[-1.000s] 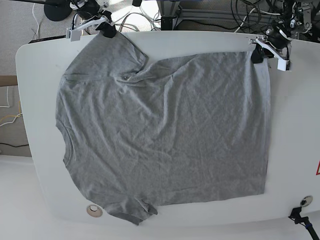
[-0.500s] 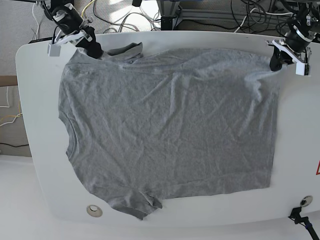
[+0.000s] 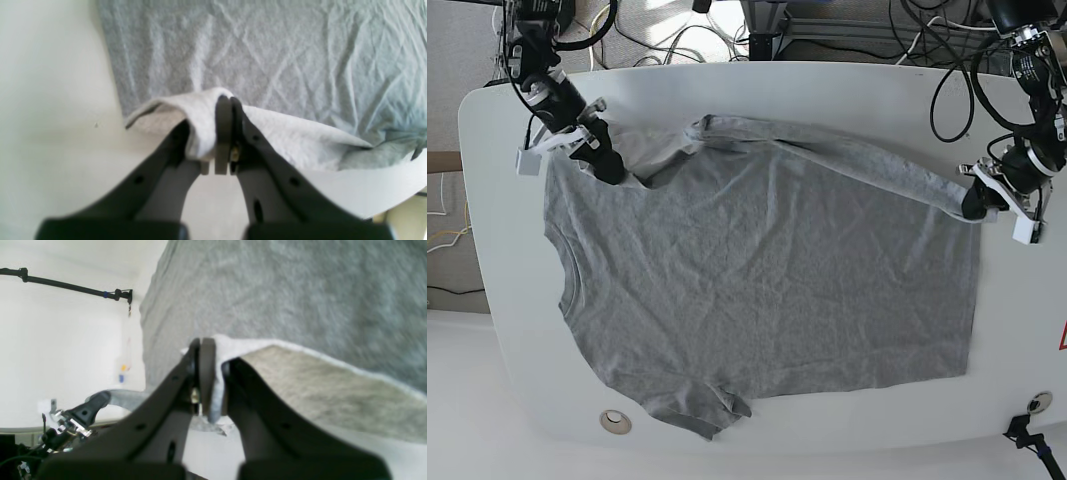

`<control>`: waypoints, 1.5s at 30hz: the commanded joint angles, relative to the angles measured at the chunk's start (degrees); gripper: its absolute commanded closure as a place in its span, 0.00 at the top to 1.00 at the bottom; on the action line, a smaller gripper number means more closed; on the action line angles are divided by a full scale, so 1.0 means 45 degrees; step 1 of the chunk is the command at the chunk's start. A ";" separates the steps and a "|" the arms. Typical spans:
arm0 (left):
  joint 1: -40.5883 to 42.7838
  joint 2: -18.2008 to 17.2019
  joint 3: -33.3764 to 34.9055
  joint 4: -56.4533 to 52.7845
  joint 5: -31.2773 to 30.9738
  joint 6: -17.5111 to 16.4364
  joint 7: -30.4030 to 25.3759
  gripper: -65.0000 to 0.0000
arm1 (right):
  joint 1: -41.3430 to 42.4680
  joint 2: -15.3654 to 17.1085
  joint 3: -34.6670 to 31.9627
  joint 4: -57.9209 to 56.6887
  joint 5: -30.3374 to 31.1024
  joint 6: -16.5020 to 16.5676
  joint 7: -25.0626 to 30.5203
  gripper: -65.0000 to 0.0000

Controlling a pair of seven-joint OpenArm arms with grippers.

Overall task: Fold the T-shirt properly
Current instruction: 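Lift the shoulder edge and pull it toward the hem with both grippers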

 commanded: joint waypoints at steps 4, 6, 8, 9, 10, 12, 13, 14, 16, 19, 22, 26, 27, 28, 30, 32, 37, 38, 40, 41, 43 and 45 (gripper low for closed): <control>-0.1260 -0.0112 0.0476 -0.1709 -0.0124 -0.0018 -0.0207 0.00 | 0.2089 0.0160 0.0075 -0.1675 0.0190 0.0227 -0.0723 0.00; -0.1826 -0.0112 0.0632 -0.2530 -0.0124 -0.0018 -0.0207 0.00 | 0.2910 0.0121 0.0075 -0.2319 0.0171 0.0227 -0.0958 0.00; -0.2314 -0.0112 0.0691 -0.3194 -0.0124 -0.0018 -0.0227 0.00 | 0.3672 0.0082 -0.0120 -0.2964 0.0171 0.0227 -0.0997 0.00; -0.2529 -0.0112 0.0691 -0.3448 -0.0105 -0.0018 -0.0227 0.00 | 0.4101 0.0121 -0.0355 -0.3277 0.0171 0.0227 -0.0997 0.00; -0.2705 -0.0112 0.0691 -0.3702 -0.0065 -0.0018 -0.0227 0.00 | 0.4473 0.0121 -0.0531 -0.3570 0.0171 0.0227 -0.0997 0.00; -0.3194 -0.0112 0.0691 -0.4093 0.0345 -0.0018 -0.0246 0.00 | 0.5078 0.0140 -0.0648 -0.4019 0.0171 0.0227 -0.0997 0.00; -0.3408 -0.0112 0.0691 -0.4288 0.0599 -0.0057 -0.0246 0.00 | 0.5313 0.0121 -0.0667 -0.4136 0.0151 0.0208 -0.0997 0.00; -0.3584 -0.0112 0.0691 -0.4562 0.0775 -0.0057 -0.0246 0.00 | 0.5586 0.0101 -0.0706 -0.4292 0.0053 0.0208 -0.0997 0.00; -0.3975 -0.0112 0.0691 -0.5167 0.1009 -0.0057 -0.0246 0.00 | 0.6094 0.0101 -0.1058 -0.4566 -0.0298 0.0208 -0.0997 0.00; -0.4327 -0.0112 0.0691 -0.5871 0.1517 -0.0076 -0.0246 0.00 | 0.6661 0.0082 -0.1195 -0.5172 -0.0474 0.0227 -0.0997 0.00; -0.4385 -0.0112 0.0691 -0.6300 0.1810 -0.0076 -0.0325 0.00 | 0.7012 0.0082 -0.1214 -0.5719 -0.0474 0.0286 -0.0997 0.00; -0.4346 -0.0112 0.0710 -0.7023 0.1830 -0.0076 -0.1106 0.00 | 0.7384 0.0121 -0.1214 -0.5875 -0.0767 0.0286 -0.0997 0.00; -0.4346 -0.0112 0.0769 -0.7199 0.1830 -0.0076 -0.1262 0.00 | 0.7462 0.0121 -0.1214 -0.5875 -0.1002 0.0305 -0.0997 0.00; -0.4346 -0.0112 0.1003 -0.7355 0.1830 -0.0076 -0.1380 0.00 | 0.7481 0.0121 -0.1214 -0.5894 -0.1216 0.0305 -0.0997 0.00; -0.4385 -0.0131 0.1511 -0.7531 0.1830 -0.0076 -0.1458 0.00 | 0.7598 0.0121 -0.1214 -0.5894 -0.1412 0.0325 -0.0997 0.00; -0.4542 -0.0131 0.1746 -0.7551 0.1830 -0.0076 -0.1477 0.00 | 0.7657 0.0101 -0.1214 -0.5914 -0.1549 0.0325 -0.0997 0.00; -0.5303 -0.0131 0.2097 -0.8215 0.1830 -0.0076 -0.1653 0.00 | 0.8009 0.0121 -0.1214 -0.5933 -0.1666 0.0325 -0.0997 0.00; -0.5479 -0.0131 0.2097 -0.8371 0.1830 -0.0076 -0.1653 0.00 | 0.8067 0.0121 -0.1214 -0.5933 -0.1666 0.0325 -0.0997 0.00; -0.5792 -0.0151 0.2097 -0.8645 0.1830 -0.0076 -0.1653 0.00 | 0.8321 0.0121 -0.1214 -0.5933 -0.1685 0.0325 -0.0997 0.00; -0.5909 -0.0170 0.2097 -0.8762 0.1830 -0.0076 -0.1653 0.00 | 0.8419 0.0121 -0.1214 -0.5992 -0.1685 0.0305 -0.0997 0.00; -0.6124 -0.0190 0.2097 -0.8860 0.1849 -0.0076 -0.1673 0.00 | 0.8751 0.0121 -0.1214 -0.6461 -0.1685 0.0305 -0.1016 0.00; -0.6300 -0.0190 0.2097 -0.8860 0.2298 -0.0076 -0.1731 0.00 | 0.9064 0.0121 -0.1214 -0.7086 -0.1685 0.0325 -0.1016 0.00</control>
